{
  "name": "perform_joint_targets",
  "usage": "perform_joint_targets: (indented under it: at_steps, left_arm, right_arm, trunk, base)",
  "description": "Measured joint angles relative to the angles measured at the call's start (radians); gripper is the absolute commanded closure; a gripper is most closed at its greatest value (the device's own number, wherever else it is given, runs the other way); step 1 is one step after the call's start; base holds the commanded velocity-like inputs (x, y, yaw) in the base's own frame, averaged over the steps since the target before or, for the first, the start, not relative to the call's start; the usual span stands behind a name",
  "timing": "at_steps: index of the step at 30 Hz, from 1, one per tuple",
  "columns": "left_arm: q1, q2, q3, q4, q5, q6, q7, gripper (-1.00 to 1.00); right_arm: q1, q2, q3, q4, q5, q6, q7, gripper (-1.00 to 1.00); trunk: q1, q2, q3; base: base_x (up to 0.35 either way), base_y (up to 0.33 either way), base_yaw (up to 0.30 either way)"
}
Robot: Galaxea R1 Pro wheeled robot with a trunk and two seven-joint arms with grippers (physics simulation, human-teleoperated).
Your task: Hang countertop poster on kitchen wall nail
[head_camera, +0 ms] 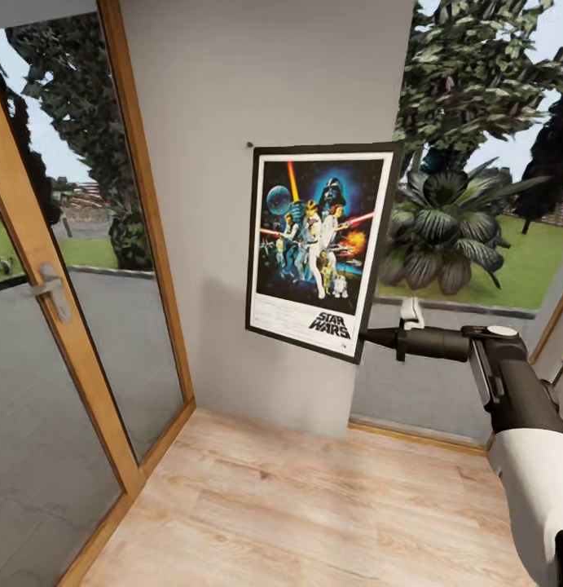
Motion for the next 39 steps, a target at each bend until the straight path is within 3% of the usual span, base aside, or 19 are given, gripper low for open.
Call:
perform_joint_targets:
  at_steps: [6, 19, 22, 29, 32, 39]
  left_arm:
    - [0.0, 0.0, 0.0, 0.0, -0.001, -0.008, 0.0, -1.0]
    - [0.0, 0.0, 0.0, -0.001, -0.001, -0.013, 0.0, -1.0]
    - [0.0, 0.0, 0.0, -0.001, -0.001, -0.013, 0.0, -1.0]
    - [0.0, 0.0, 0.0, -0.001, 0.0, -0.013, 0.0, -1.0]
    - [-0.001, 0.0, 0.0, -0.002, 0.0, -0.013, 0.001, -1.0]
    - [0.0, 0.0, 0.0, -0.004, 0.0, -0.013, 0.001, -1.0]
  right_arm:
    - [-0.051, -0.001, 0.002, -0.011, -0.001, 0.05, 0.012, 1.0]
    - [-0.113, -0.001, 0.006, -0.008, 0.001, 0.063, 0.019, 1.0]
    - [-0.147, -0.001, 0.044, 0.0, 0.003, 0.086, 0.019, 1.0]
    - [-0.163, -0.001, 0.065, 0.024, 0.005, 0.111, 0.019, 1.0]
    - [-0.164, -0.001, 0.102, 0.055, 0.005, 0.111, 0.019, 1.0]
    - [-0.164, 0.0, 0.112, 0.062, 0.003, 0.109, 0.019, 1.0]
  trunk:
    - [0.0, 0.0, 0.0]
    - [0.0, 0.0, 0.0]
    - [0.0, 0.0, 0.0]
    - [0.0, 0.0, 0.0]
    - [0.0, 0.0, 0.0]
    - [0.0, 0.0, 0.0]
  base:
    - [0.208, 0.301, 0.0]
    - [0.14, 0.133, 0.0]
    - [0.216, 0.005, 0.0]
    - [0.086, 0.001, 0.0]
    - [0.083, 0.0, 0.0]
    - [0.12, 0.0, 0.0]
